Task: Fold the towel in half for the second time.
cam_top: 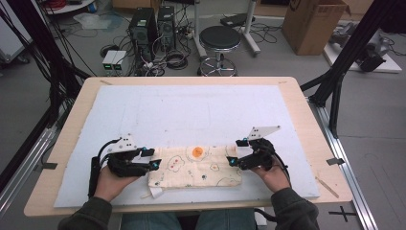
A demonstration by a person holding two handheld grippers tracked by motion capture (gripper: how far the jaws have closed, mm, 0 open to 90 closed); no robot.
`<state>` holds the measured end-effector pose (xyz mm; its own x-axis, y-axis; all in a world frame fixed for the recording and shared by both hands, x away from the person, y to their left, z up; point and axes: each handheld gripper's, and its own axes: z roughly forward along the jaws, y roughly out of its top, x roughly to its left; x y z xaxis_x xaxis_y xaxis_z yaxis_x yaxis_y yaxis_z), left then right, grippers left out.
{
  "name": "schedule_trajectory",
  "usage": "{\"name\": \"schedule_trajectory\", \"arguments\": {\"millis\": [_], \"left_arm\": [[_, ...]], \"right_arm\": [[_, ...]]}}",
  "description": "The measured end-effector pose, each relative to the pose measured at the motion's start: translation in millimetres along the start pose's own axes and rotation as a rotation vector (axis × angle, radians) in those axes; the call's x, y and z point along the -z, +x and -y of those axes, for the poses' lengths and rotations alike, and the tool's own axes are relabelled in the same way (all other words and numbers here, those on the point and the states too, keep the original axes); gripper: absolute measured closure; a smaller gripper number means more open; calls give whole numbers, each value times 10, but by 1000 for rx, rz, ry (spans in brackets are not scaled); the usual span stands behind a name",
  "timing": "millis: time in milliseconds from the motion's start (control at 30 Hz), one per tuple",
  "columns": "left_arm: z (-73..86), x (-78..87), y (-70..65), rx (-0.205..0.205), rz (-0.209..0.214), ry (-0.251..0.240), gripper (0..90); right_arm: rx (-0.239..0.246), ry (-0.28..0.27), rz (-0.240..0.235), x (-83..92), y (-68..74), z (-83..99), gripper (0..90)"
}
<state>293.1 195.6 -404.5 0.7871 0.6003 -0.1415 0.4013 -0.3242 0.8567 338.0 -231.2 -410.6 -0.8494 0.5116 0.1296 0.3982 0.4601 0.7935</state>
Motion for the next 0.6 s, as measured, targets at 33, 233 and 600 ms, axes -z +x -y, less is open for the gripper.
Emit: {"name": "schedule_trajectory", "arguments": {"millis": [33,233,600], "left_arm": [[-23,-7,31,2,-4,-2,482],[-157,-122,181,31,-50,-18,487],[-211,-343,388,76,-90,48,528]], "right_arm": [[0,-3,7,14,-25,-23,211],[-55,-22,27,34,-230,-163,270],[-90,51,-5,-160,-416,-180,526]]}}
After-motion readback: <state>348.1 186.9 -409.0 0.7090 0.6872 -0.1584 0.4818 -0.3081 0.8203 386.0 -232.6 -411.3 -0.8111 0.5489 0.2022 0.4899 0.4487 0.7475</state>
